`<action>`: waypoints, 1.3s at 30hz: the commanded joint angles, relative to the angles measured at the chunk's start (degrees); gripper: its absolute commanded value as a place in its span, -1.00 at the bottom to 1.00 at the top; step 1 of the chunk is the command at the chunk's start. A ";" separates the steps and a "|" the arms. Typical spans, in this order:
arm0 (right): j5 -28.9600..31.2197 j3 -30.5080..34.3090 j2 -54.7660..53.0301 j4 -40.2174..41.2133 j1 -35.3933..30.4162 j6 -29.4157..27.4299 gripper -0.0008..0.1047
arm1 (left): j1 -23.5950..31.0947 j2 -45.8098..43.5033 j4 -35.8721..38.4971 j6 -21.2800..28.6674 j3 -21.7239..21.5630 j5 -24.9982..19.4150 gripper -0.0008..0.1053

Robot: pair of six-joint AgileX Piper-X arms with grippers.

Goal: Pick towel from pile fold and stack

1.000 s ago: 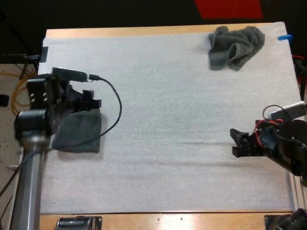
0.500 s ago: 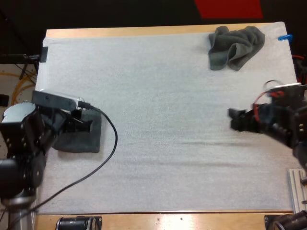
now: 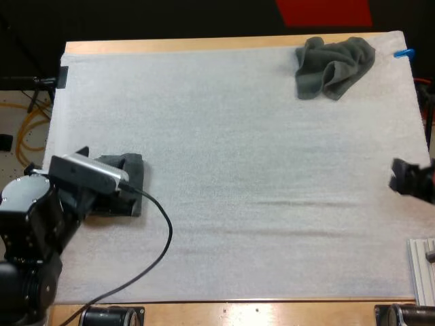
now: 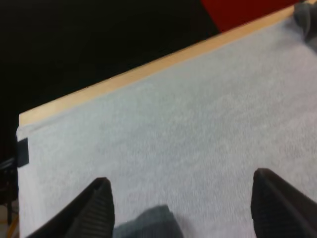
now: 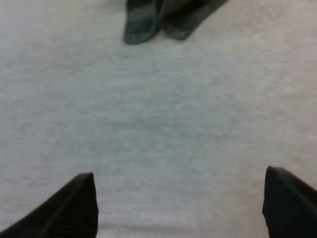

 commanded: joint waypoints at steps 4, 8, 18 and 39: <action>2.46 -0.19 -6.98 3.07 -0.06 -4.62 0.29 | -1.64 -3.94 1.64 0.67 1.11 -3.34 0.10; 2.44 -0.19 -13.07 3.56 -0.06 -4.45 0.29 | -1.66 -10.83 2.01 0.09 3.46 -6.84 0.10; 2.32 4.58 -28.93 3.09 -0.06 -4.45 0.29 | -1.66 -29.31 6.37 -1.34 9.55 -9.64 0.10; 10.53 16.15 -44.63 2.37 -0.12 -2.06 0.29 | -1.49 -46.61 24.23 -5.79 11.53 -12.40 0.10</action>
